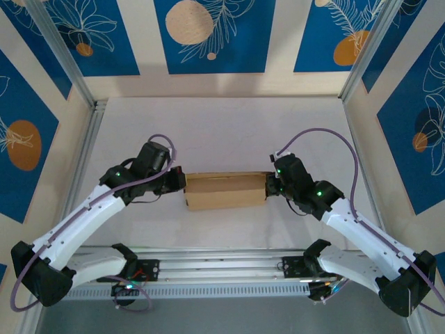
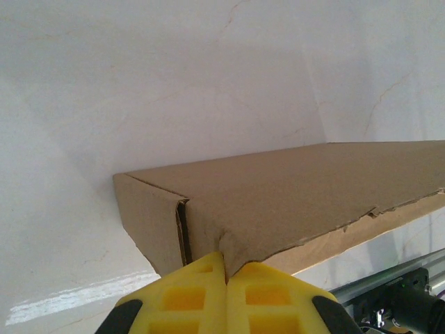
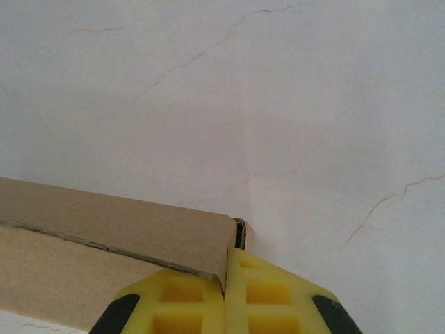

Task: Fold the paper box

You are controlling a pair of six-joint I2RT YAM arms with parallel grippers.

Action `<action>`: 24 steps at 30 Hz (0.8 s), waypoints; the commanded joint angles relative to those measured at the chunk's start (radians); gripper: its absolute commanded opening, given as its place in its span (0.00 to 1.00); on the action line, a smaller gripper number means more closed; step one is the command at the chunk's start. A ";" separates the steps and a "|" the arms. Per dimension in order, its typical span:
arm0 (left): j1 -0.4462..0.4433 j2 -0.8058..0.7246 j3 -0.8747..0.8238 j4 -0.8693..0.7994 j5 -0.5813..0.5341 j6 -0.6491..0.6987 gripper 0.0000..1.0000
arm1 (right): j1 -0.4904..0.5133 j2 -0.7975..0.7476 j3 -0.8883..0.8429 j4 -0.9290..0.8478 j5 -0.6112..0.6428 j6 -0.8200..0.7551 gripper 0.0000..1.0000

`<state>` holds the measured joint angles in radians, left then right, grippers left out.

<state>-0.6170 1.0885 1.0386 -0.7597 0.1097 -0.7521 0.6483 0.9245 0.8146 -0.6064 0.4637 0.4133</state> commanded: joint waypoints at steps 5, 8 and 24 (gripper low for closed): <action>0.010 -0.034 -0.025 -0.017 -0.063 0.047 0.00 | 0.005 0.007 -0.035 -0.076 -0.015 0.010 0.00; 0.010 -0.053 -0.057 -0.023 -0.067 0.072 0.00 | 0.005 0.001 -0.035 -0.077 -0.012 0.011 0.00; 0.007 -0.124 -0.263 0.060 -0.051 0.054 0.00 | 0.006 -0.009 -0.033 -0.078 -0.013 0.011 0.00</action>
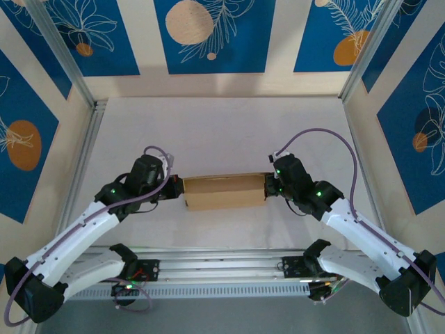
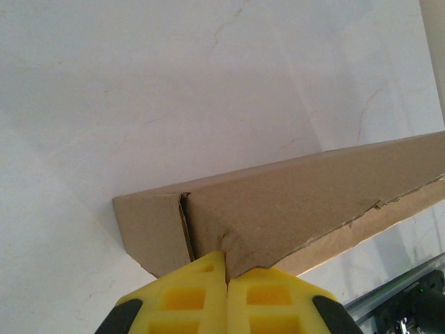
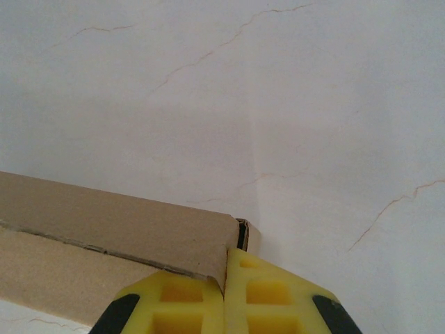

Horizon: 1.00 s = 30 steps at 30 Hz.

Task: Fold the paper box

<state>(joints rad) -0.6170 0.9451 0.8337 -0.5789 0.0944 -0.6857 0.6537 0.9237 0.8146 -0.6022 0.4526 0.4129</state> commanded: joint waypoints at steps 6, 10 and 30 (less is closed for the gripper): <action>-0.003 0.020 -0.090 -0.062 0.008 -0.051 0.00 | 0.000 -0.008 -0.033 -0.080 0.000 0.011 0.00; -0.007 0.019 -0.074 -0.122 -0.056 -0.010 0.00 | -0.001 -0.008 -0.027 -0.085 0.001 0.005 0.00; -0.045 0.024 -0.117 -0.212 -0.191 0.038 0.00 | 0.001 -0.011 -0.024 -0.083 0.002 -0.008 0.00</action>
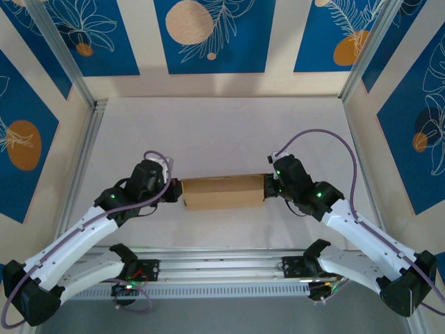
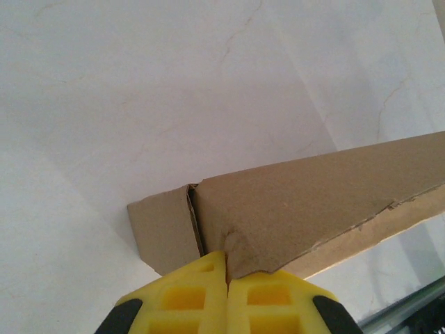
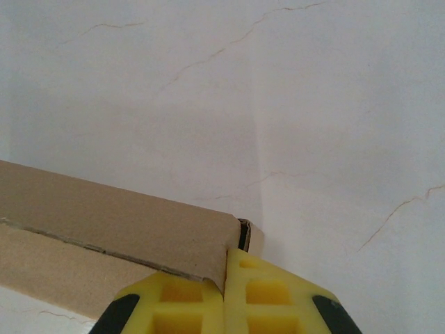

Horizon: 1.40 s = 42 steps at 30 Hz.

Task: Fold the paper box

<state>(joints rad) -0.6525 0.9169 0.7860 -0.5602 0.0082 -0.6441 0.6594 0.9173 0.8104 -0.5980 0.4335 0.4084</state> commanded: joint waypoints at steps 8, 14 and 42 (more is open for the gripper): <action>-0.097 0.085 -0.066 -0.284 -0.230 -0.037 0.00 | 0.044 -0.014 -0.035 -0.085 0.046 0.018 0.00; -0.140 0.053 -0.089 -0.317 -0.270 -0.095 0.00 | 0.119 -0.050 -0.079 -0.079 0.102 0.049 0.00; -0.141 0.008 -0.119 -0.308 -0.349 -0.135 0.00 | 0.129 -0.098 -0.258 -0.126 0.138 0.445 0.00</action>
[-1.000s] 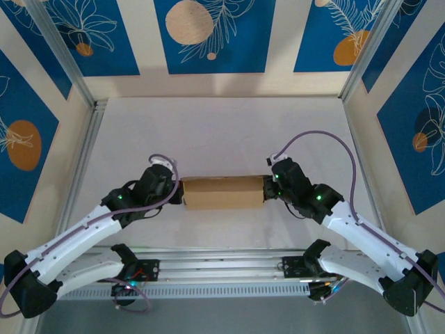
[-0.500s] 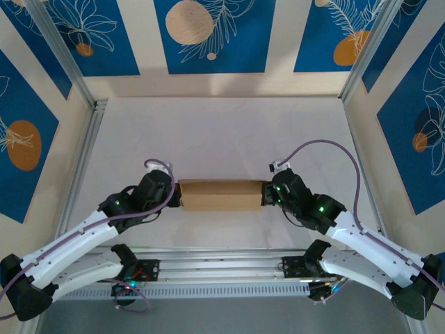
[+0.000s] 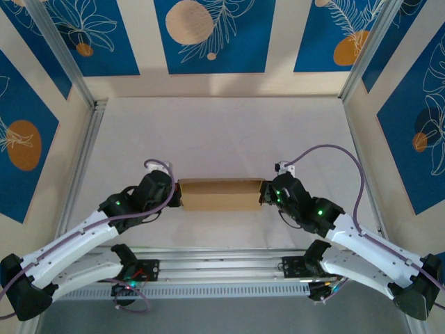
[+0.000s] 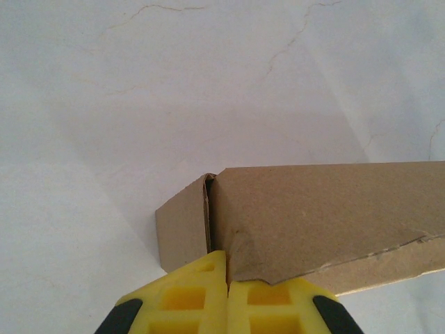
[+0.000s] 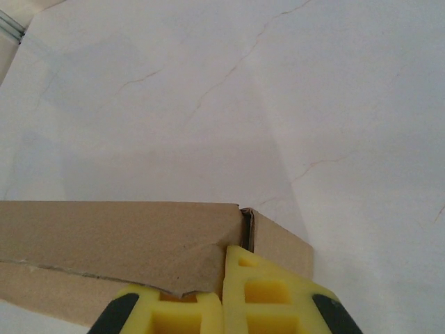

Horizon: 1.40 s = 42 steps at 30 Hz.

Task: Fold the paper box

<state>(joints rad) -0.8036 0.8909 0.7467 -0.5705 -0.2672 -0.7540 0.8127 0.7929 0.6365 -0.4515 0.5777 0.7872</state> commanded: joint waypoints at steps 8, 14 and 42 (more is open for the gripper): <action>0.011 0.071 -0.052 -0.302 -0.094 0.005 0.00 | -0.035 -0.034 0.000 -0.255 -0.047 -0.124 0.44; 0.008 0.093 -0.026 -0.314 -0.119 0.029 0.00 | -0.046 -0.099 0.057 -0.202 -0.168 -0.262 0.72; -0.087 0.215 0.124 -0.346 -0.214 -0.054 0.00 | -0.268 -0.110 0.204 -0.172 -0.456 -0.196 0.53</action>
<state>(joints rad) -0.8631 1.0534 0.8822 -0.7433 -0.4992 -0.7853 0.5701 0.6392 0.7734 -0.5747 0.0868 0.5179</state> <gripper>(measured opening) 0.047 0.533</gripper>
